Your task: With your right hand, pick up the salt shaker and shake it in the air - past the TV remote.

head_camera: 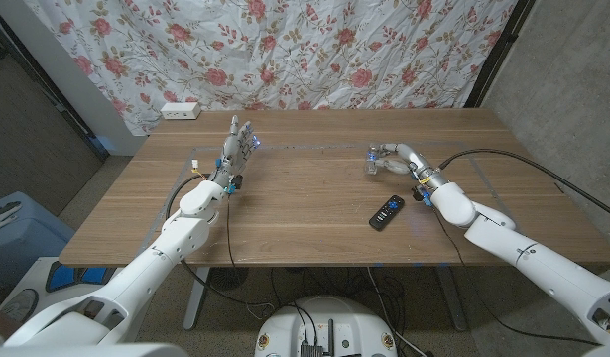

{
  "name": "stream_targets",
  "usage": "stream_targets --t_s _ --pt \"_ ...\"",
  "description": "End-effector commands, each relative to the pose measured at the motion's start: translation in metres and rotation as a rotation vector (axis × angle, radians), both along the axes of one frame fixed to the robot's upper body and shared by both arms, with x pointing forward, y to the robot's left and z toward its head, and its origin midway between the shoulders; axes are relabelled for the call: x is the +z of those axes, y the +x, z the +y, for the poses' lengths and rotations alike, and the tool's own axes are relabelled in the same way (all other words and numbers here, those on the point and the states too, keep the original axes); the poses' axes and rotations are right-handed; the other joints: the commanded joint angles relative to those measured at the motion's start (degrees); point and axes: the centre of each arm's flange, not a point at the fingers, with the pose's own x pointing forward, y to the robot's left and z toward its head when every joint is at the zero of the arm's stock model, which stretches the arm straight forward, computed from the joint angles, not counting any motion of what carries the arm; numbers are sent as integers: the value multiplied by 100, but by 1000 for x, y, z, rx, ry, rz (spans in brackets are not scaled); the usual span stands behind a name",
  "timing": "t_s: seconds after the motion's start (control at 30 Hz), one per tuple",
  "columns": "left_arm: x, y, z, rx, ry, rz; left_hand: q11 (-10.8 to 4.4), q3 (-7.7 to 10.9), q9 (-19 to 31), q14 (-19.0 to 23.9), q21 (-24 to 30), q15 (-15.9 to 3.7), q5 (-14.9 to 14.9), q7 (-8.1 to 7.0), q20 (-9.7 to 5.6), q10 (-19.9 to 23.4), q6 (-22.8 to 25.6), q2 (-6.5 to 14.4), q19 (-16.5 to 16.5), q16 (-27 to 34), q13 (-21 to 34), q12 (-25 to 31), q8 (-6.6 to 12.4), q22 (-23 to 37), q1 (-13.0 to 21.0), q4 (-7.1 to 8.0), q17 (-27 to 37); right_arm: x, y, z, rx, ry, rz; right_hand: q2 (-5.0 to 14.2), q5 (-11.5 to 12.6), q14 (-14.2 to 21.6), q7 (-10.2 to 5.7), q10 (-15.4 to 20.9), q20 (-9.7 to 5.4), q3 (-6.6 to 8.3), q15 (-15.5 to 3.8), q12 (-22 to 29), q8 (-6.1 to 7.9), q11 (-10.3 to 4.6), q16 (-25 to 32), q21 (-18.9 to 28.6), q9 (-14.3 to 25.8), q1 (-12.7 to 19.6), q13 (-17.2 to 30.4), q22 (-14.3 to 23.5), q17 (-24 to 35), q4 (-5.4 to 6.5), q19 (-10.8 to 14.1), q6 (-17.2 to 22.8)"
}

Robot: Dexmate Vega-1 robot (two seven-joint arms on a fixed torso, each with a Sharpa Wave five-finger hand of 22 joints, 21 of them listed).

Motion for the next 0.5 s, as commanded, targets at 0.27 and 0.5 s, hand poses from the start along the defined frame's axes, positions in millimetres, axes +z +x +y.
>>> stream_targets --t_s 0.27,0.5 --pt "0 0 0 0 0 0 -46 -26 9 17 -19 -597 44 -57 -143 -1 8 569 81 31 21 22 22 28 -7 7 9 23 -20 3 -102 -112 -159 111 -73 63 -106 177 -404 -1 -915 12 -9 -93 69 5 18 367 44 18 40 -36 100 194" --pt "0 0 0 0 0 0 -47 -27 9 16 -20 -598 44 -54 -144 1 13 569 81 31 21 23 24 28 -7 7 9 25 -25 8 -135 -142 -229 106 -103 82 -106 186 -401 -13 -910 -1 -19 -92 92 6 17 397 49 18 53 -20 118 199"
